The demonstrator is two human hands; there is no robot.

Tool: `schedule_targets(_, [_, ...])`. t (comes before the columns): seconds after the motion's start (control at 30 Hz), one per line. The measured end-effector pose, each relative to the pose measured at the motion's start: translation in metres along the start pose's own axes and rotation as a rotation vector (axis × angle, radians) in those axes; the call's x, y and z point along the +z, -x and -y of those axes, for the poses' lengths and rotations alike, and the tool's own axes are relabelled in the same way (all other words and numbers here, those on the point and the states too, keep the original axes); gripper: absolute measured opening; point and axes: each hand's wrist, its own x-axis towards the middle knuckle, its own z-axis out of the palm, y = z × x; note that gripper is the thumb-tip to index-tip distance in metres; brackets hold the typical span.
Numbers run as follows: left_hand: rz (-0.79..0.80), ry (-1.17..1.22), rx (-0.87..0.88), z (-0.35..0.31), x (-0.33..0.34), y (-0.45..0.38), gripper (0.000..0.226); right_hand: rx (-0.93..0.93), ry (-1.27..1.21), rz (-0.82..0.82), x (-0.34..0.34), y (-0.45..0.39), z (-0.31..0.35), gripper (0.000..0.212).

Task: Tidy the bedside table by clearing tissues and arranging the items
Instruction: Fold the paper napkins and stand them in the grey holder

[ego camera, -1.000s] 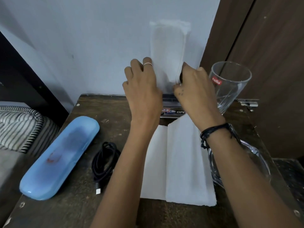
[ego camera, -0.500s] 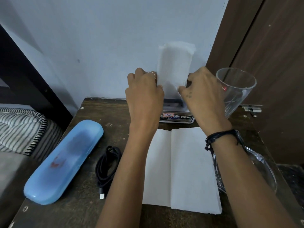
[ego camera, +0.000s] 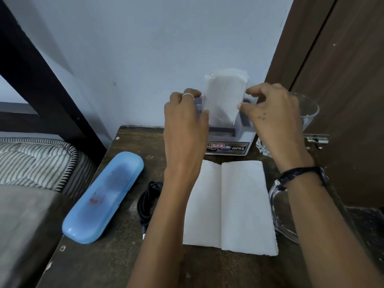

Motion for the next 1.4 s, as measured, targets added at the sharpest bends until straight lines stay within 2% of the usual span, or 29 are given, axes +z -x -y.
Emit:
schedule_targets(0.07, [-0.014, 0.025, -0.006, -0.002, -0.013, 0.015, 0.031, -0.021, -0.052, -0.026, -0.015, 0.016, 0.007, 0.026])
schedule_targets(0.2, [0.091, 0.079, -0.136, 0.001, -0.027, 0.073, 0.033, 0.043, -0.05, 0.052, -0.026, 0.074, 0.008, 0.017])
schedule_targets(0.3, [0.243, 0.096, -0.257, 0.005, -0.026, 0.127, 0.046, 0.143, 0.055, 0.172, -0.021, 0.119, 0.002, 0.022])
schedule_targets(0.4, [0.367, 0.069, -0.293, 0.01, -0.017, 0.148, 0.063, 0.177, 0.14, 0.299, -0.011, 0.142, 0.001, 0.032])
schedule_targets(0.5, [0.336, 0.067, -0.314, 0.01, -0.012, 0.138, 0.072, 0.142, 0.176, 0.37, -0.002, 0.15, 0.003, 0.037])
schedule_targets(0.57, [0.278, 0.019, -0.333, 0.011, -0.01, 0.133, 0.071, 0.113, 0.193, 0.383, 0.005, 0.151, 0.004, 0.037])
schedule_targets(0.7, [0.277, -0.081, -0.353, 0.015, -0.005, 0.13, 0.068, 0.079, 0.202, 0.366, 0.014, 0.152, 0.003, 0.036])
schedule_targets(0.77, [0.259, 0.035, -0.39, 0.014, -0.005, 0.124, 0.066, 0.075, 0.189, 0.35, 0.015, 0.152, 0.002, 0.033])
schedule_targets(0.9, [0.24, 0.528, -0.608, 0.01, -0.007, 0.109, 0.067, 0.067, 0.155, 0.308, 0.019, 0.152, 0.001, 0.032])
schedule_targets(1.0, [0.233, 0.817, -0.782, 0.007, -0.007, 0.106, 0.05, 0.032, 0.076, 0.293, 0.02, 0.149, 0.0, 0.023])
schedule_targets(1.07, [0.222, 0.853, -0.724, 0.006, -0.007, 0.107, 0.036, -0.033, 0.01, 0.27, 0.02, 0.147, -0.002, 0.015])
schedule_targets(1.13, [0.242, 0.781, -0.629, 0.009, -0.004, 0.106, 0.035, -0.007, -0.09, 0.212, 0.021, 0.144, -0.006, 0.014])
schedule_targets(1.27, [0.199, 0.582, -0.483, 0.011, -0.005, 0.113, 0.024, 0.284, -0.472, 0.132, 0.017, 0.137, -0.005, 0.025])
schedule_targets(1.33, [0.201, 0.401, -0.427, 0.011, -0.003, 0.119, 0.033, 0.377, -0.634, 0.119, 0.015, 0.134, -0.005, 0.027])
schedule_targets(1.4, [0.205, 0.339, -0.445, 0.009, 0.0, 0.122, 0.039, 0.411, -0.709, 0.165, 0.017, 0.133, -0.007, 0.03])
